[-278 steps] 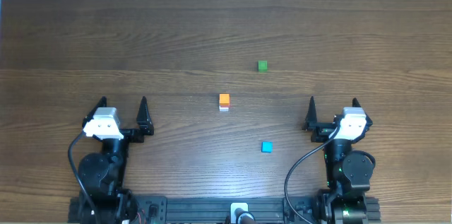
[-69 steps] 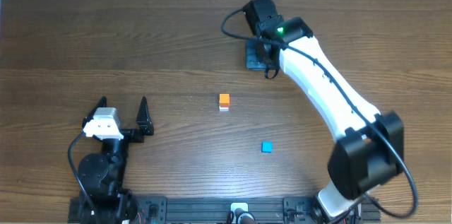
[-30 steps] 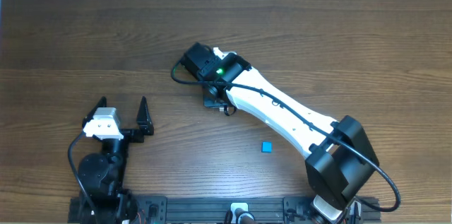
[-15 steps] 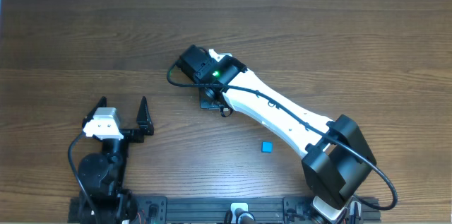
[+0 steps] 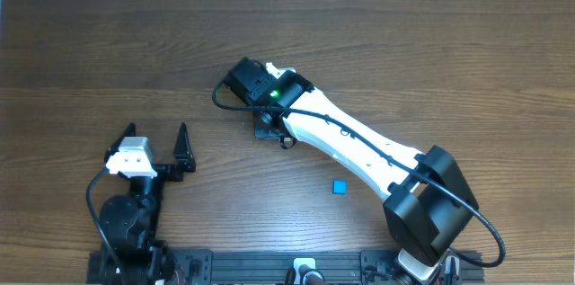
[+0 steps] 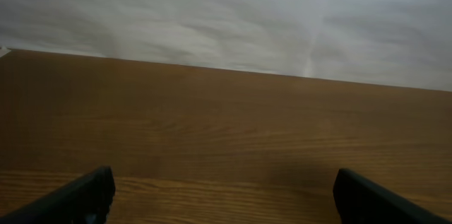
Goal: Stack Cubes
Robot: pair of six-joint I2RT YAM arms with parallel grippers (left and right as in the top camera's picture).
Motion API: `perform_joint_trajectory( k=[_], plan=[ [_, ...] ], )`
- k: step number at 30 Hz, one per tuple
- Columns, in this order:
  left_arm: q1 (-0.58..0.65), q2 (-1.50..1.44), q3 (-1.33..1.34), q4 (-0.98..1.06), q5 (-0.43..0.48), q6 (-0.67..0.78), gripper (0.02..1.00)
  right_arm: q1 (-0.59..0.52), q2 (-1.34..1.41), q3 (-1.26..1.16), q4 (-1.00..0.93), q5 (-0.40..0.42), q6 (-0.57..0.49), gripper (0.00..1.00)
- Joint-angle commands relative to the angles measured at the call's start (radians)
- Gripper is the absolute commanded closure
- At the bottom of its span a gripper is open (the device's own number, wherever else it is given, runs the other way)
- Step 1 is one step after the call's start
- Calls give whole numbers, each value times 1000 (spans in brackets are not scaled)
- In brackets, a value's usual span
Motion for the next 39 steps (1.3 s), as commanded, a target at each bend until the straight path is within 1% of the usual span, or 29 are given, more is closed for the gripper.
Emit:
perform_joint_trajectory(
  k=[1, 15, 16, 17, 25, 26, 31, 32, 33, 36, 37, 39],
  plan=[
    [-6, -4, -5, 0, 6, 14, 18, 8, 14, -23, 3, 32, 42, 989],
    [-6, -4, -5, 0, 6, 14, 18, 9, 14, -26, 6, 40, 53, 985],
    [-6, -4, -5, 0, 6, 14, 18, 9, 14, -26, 6, 40, 53, 912],
    [-6, -4, -5, 0, 6, 14, 18, 9, 14, -26, 6, 40, 53, 862],
    [-6, -4, -5, 0, 6, 14, 18, 9, 14, -26, 6, 40, 53, 564],
    [-6, -4, -5, 0, 6, 14, 18, 9, 14, -26, 6, 40, 52, 507],
    [-6, -4, -5, 0, 6, 14, 18, 9, 14, -26, 7, 40, 52, 347],
    [-6, -4, -5, 0, 6, 14, 18, 9, 14, -26, 7, 41, 52, 290],
    [-6, -4, -5, 0, 6, 14, 18, 9, 14, -26, 8, 41, 52, 209],
    [-6, -4, -5, 0, 6, 14, 18, 14, 3, -26, 10, 50, 41, 38],
    [-6, -4, -5, 0, 6, 14, 18, 20, -8, -26, 9, 53, 26, 7],
    [-6, -4, -5, 0, 6, 14, 18, 35, -44, -26, 2, 61, -5, 7]
  ],
)
